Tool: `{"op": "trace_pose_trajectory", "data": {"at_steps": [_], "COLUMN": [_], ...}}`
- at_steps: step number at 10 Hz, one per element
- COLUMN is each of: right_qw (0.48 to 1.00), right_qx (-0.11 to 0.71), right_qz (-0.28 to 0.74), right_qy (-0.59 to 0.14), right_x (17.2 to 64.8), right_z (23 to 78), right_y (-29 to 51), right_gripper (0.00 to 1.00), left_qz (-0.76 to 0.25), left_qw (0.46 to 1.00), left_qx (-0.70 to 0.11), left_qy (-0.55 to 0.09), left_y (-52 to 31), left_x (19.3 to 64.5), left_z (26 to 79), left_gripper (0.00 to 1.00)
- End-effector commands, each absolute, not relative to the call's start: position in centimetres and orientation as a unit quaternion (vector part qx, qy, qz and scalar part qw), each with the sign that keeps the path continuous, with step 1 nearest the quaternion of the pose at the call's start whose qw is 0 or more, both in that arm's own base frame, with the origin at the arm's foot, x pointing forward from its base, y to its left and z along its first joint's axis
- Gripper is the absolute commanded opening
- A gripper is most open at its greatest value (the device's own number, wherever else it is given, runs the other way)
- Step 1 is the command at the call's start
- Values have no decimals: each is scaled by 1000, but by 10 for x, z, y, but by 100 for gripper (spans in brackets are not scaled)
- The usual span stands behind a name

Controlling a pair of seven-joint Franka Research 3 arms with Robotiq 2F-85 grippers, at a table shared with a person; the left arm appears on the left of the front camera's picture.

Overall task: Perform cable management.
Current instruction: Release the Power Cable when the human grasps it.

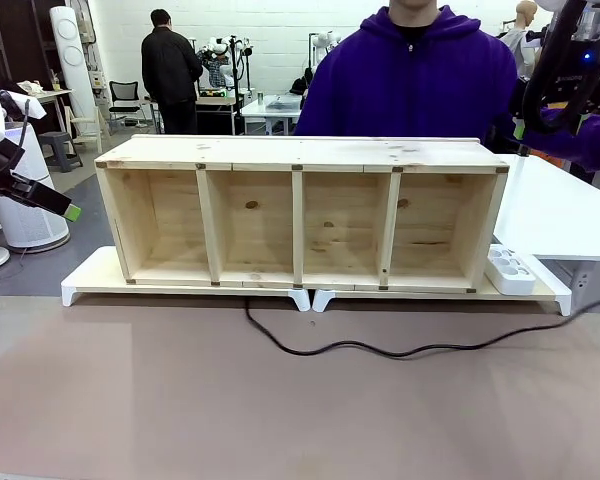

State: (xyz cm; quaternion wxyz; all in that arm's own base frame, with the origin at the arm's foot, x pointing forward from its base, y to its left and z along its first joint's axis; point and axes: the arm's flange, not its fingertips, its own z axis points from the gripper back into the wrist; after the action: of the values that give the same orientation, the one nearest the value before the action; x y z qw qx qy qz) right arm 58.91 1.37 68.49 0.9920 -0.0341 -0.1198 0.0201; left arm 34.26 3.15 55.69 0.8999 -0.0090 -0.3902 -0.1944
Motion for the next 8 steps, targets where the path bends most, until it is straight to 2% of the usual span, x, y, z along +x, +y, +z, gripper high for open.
{"op": "trace_pose_trajectory", "data": {"at_steps": [1,8], "right_qw": [993,993], "right_qx": [-34,-34], "right_qz": [19,19], "right_qy": [-115,-115], "right_x": [588,588], "right_z": [684,684], "right_y": [13,13], "right_gripper": [100,100], "left_qz": [-191,-191], "left_qw": [899,899], "left_qx": [-12,-12], "left_qy": [-393,-393], "left_y": [32,32], "left_x": [343,343], "left_z": [556,556], "left_gripper": [100,100]}}
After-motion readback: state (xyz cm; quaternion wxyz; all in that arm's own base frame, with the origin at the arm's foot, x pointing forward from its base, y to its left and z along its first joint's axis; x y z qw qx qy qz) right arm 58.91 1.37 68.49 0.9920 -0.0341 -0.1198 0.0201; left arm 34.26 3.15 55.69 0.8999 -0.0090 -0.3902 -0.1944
